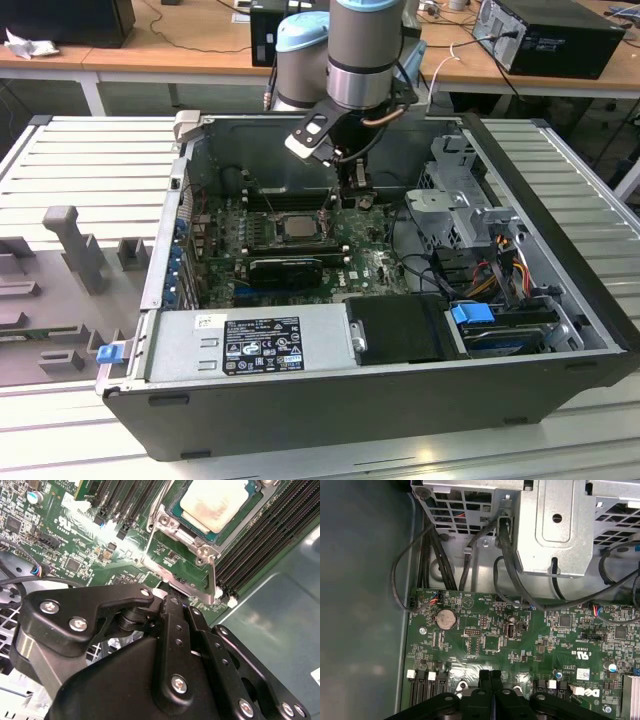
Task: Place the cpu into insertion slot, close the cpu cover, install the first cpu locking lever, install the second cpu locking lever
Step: 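Close the cpu cover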
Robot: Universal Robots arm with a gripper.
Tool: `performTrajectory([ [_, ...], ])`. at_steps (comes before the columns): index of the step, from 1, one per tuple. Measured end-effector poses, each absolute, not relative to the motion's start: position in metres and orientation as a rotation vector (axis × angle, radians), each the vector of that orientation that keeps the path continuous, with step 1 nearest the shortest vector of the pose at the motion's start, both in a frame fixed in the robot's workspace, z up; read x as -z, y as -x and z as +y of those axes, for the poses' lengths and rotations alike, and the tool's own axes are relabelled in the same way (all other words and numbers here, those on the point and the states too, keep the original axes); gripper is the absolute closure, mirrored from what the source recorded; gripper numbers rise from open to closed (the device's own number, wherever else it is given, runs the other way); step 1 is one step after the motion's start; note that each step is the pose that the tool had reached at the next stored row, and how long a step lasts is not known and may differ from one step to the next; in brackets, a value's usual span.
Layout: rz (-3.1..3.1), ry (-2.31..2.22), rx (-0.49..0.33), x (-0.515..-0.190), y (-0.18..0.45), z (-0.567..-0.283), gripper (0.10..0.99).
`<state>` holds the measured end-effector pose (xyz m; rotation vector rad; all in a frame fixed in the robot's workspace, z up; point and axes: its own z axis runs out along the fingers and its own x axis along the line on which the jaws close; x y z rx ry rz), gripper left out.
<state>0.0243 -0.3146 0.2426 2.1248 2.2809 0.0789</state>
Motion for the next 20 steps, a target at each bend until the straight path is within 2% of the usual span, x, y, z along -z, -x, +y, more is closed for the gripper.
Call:
performTrajectory([
  [20, 2.281, -2.125, -0.079, -0.2426, -0.0141, -0.3146, 0.98],
])
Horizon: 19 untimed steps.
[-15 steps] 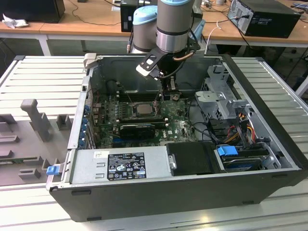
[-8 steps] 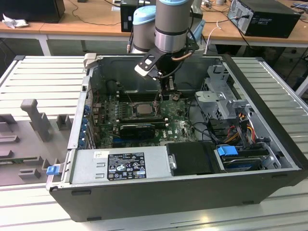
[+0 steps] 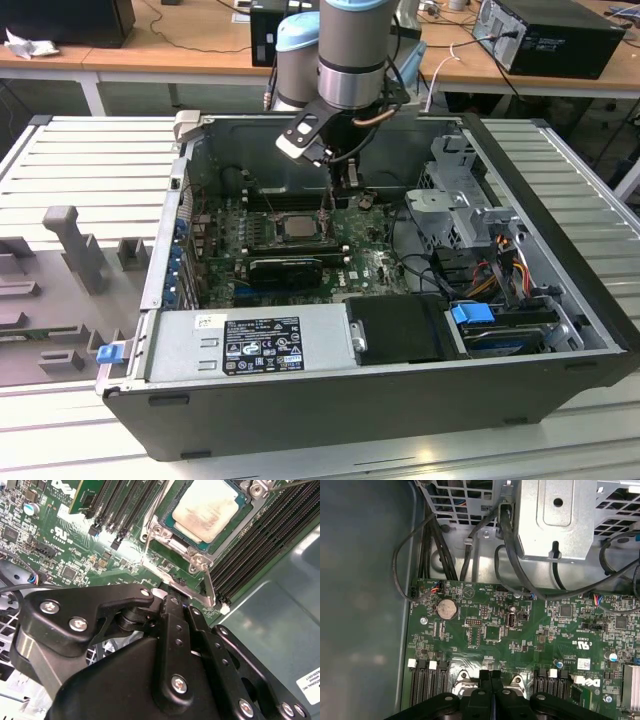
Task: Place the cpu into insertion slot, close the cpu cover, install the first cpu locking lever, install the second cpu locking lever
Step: 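Close the cpu cover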
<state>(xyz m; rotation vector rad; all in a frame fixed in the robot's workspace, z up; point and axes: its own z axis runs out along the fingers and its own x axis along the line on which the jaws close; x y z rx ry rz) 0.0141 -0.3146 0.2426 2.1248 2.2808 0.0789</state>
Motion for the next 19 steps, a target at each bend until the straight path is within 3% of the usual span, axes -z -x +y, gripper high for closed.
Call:
performTrajectory([
  [19, 2.281, -2.125, -0.079, -0.243, 0.0, -0.315, 0.98],
])
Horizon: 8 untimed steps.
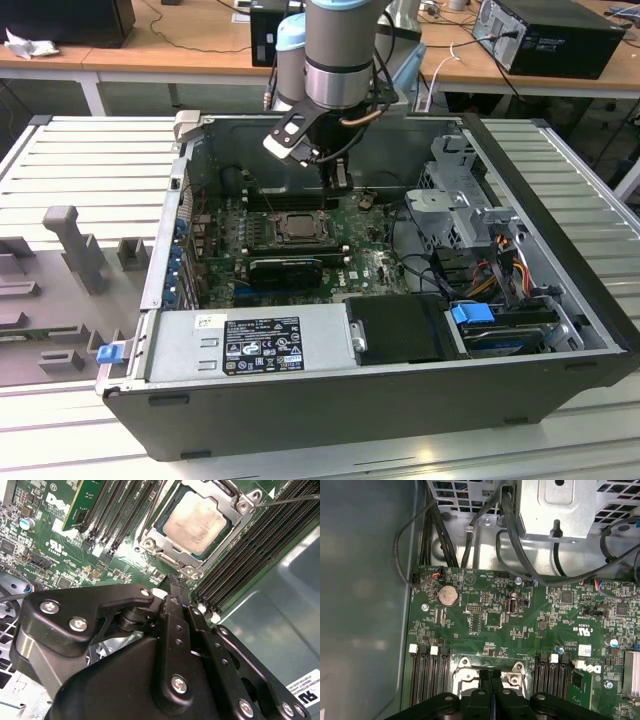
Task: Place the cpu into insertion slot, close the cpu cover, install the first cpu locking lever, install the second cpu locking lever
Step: 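Close the cpu cover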
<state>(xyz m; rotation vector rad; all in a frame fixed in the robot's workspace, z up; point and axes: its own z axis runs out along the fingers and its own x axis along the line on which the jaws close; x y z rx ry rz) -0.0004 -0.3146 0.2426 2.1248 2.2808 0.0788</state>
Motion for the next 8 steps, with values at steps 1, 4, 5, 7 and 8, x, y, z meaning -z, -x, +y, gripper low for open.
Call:
performTrajectory([
  [1, 2.281, -2.125, -0.079, -0.242, 0.002, -0.315, 0.98],
  [4, 2.281, -2.125, -0.079, -0.24, 0.011, -0.315, 0.98],
  [5, 2.281, -2.125, -0.079, -0.239, 0.012, -0.315, 0.98],
  [7, 2.281, -2.125, -0.079, -0.235, 0.015, -0.315, 0.98],
  [8, 2.281, -2.125, -0.079, -0.234, 0.017, -0.315, 0.98],
])
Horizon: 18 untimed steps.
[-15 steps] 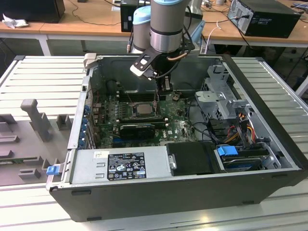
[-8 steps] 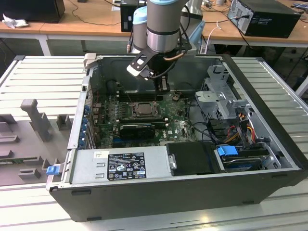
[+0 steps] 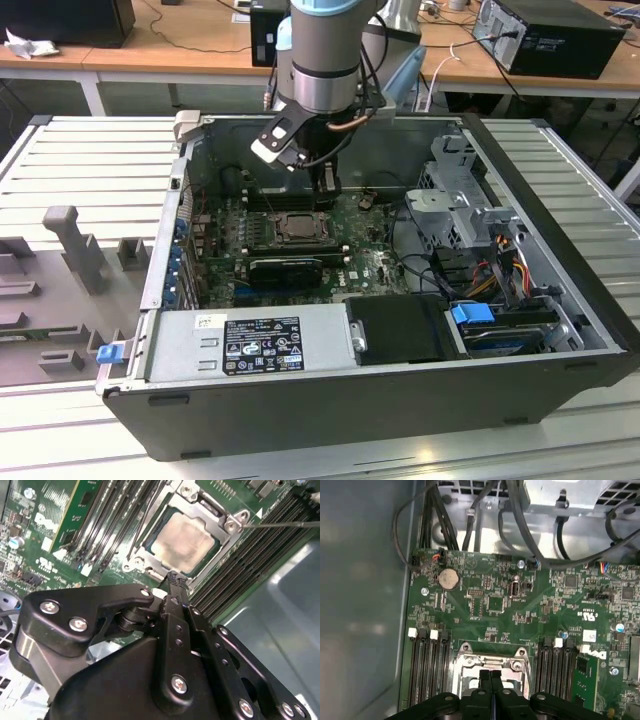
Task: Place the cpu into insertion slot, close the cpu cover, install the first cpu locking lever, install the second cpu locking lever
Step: 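Close the cpu cover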
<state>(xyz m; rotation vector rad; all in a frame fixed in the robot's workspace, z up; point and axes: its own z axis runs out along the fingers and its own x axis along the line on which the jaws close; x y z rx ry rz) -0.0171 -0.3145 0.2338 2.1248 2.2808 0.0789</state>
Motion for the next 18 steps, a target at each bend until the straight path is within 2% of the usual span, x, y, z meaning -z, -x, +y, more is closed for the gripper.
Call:
performTrajectory([
  [18, 2.283, -2.127, -0.076, -0.2312, 0.0272, -0.3145, 0.98],
])
